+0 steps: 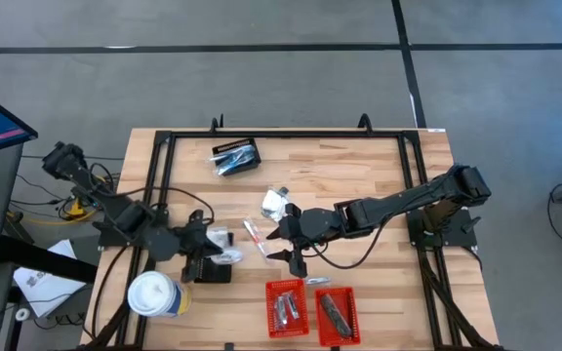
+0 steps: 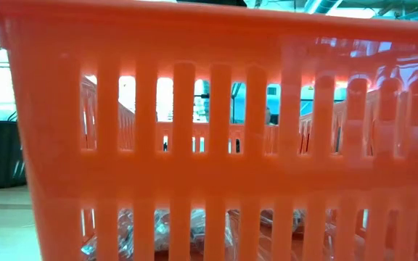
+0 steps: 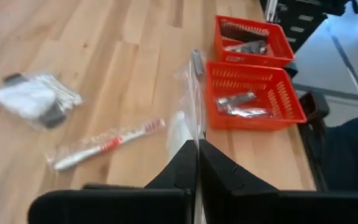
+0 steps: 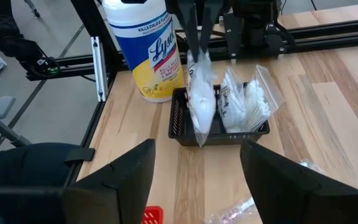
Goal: Pick & Place Travel size toiletries
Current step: Put the cotton pack into the bottom black bin
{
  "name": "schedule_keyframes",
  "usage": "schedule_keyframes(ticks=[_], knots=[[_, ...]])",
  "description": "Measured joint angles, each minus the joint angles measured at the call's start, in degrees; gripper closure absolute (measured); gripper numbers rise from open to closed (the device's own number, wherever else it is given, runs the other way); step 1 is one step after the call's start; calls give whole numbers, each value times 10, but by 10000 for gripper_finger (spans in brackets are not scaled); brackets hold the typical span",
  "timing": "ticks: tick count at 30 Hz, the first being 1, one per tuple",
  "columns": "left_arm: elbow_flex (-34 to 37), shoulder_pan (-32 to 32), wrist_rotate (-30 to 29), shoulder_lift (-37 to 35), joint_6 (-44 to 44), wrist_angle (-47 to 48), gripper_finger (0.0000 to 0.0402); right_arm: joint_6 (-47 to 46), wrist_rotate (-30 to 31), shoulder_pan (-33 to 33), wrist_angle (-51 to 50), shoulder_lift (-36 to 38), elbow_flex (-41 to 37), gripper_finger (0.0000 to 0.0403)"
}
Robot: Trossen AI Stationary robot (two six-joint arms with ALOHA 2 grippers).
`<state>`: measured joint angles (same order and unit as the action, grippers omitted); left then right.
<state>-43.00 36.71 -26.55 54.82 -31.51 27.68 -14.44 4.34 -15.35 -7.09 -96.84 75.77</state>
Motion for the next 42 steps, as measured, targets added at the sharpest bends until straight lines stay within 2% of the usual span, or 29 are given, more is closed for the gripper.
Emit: schedule_keyframes(ticks=[6, 12, 21, 42], knots=[[3, 38, -6, 0, -17, 7, 401, 0, 0, 0, -2, 0, 0, 173], [10, 50, -9, 0, -50, 69, 401, 0, 0, 0, -2, 0, 0, 173], [52, 28, 59, -3, -63, 79, 401, -2, 0, 0, -2, 0, 0, 173], [90, 7, 60, -9, -79, 79, 398, 0, 0, 0, -2, 0, 0, 173]])
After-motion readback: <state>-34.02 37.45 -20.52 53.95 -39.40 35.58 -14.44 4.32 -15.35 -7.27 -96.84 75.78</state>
